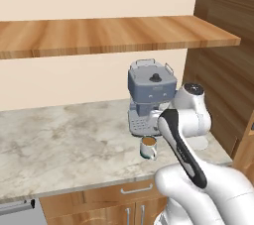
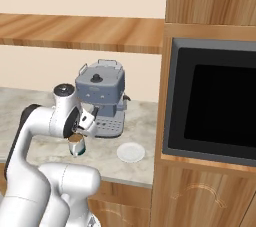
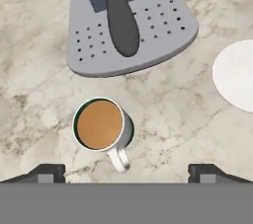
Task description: Take a sugar cube from the saucer and place it inside the coffee. Then, grab milk from the fridge and place it next to the coffee on the counter to sweeten the coffee.
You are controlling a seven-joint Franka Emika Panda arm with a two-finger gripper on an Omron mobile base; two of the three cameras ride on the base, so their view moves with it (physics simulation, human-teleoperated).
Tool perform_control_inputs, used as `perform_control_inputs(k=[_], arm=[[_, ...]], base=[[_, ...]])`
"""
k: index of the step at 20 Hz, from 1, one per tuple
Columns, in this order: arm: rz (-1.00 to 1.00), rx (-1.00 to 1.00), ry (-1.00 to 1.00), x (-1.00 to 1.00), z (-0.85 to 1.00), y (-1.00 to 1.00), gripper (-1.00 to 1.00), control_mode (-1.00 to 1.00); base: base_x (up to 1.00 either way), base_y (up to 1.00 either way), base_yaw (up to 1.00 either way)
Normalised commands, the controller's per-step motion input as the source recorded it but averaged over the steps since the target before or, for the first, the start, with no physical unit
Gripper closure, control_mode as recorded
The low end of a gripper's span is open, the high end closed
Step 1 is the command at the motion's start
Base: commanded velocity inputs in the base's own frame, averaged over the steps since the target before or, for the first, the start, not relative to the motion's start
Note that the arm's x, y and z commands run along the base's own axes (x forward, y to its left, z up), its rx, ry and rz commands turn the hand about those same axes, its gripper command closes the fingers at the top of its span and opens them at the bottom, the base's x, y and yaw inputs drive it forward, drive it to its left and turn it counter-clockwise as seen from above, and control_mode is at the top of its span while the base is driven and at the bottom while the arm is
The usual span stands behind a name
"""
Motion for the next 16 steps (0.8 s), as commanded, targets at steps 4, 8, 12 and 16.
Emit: perform_control_inputs(k=[4,8,12,16], arm=[[0.25,0.00,-0.06,-0.27,0.12,-0.42,-1.00,-1.00],[0.02,0.00,-0.07,-0.08,0.20,-0.08,-1.00,-1.00],[0.00,0.00,-0.01,0.04,0.02,0.00,-1.00,-1.00],[0.00,0.00,0.00,0.02,0.00,0.00,-1.00,1.00]], base=[[0.00,0.00,0.00],[0.00,0.00,0.00],[0.00,0.00,0.00],[0.02,0.00,0.00]])
